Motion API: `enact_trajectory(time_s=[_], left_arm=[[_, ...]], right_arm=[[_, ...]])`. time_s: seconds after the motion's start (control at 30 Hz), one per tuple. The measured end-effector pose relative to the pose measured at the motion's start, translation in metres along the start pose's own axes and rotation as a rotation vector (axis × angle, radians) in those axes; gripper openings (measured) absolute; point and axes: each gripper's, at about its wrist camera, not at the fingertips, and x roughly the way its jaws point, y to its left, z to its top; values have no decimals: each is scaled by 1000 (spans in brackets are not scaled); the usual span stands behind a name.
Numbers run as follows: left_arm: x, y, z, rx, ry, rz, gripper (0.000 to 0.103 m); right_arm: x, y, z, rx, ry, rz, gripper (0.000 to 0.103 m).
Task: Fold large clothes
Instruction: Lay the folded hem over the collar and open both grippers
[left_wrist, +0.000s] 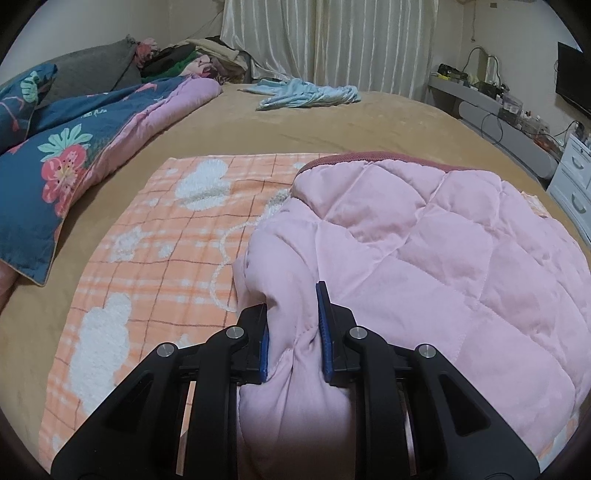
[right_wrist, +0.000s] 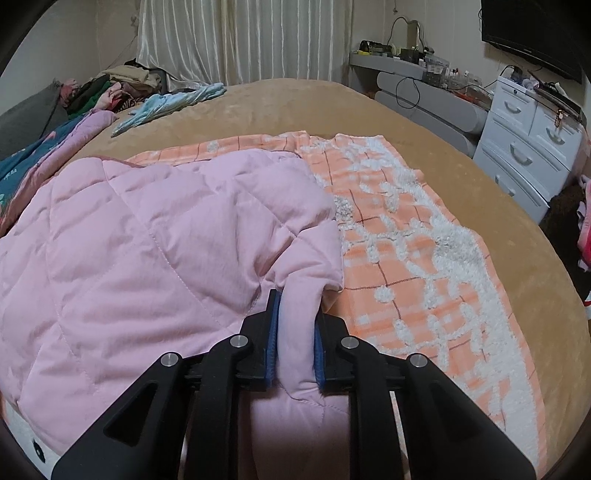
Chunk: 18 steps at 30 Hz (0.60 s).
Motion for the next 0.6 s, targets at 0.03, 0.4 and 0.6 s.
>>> enact_trajectory(time_s=[0.03,0.4,0.6], left_arm=[[0,0,0,-2,0,-1,13],[-4,1,1,-8,14,-5,14],[-21,8,4,-40,-4,-4,37]], right_arm=[[0,0,0,2,3,1,16],[-43,-14,-4,111,-36,27,79],[-82,-7,-9,106,-92,92,92]])
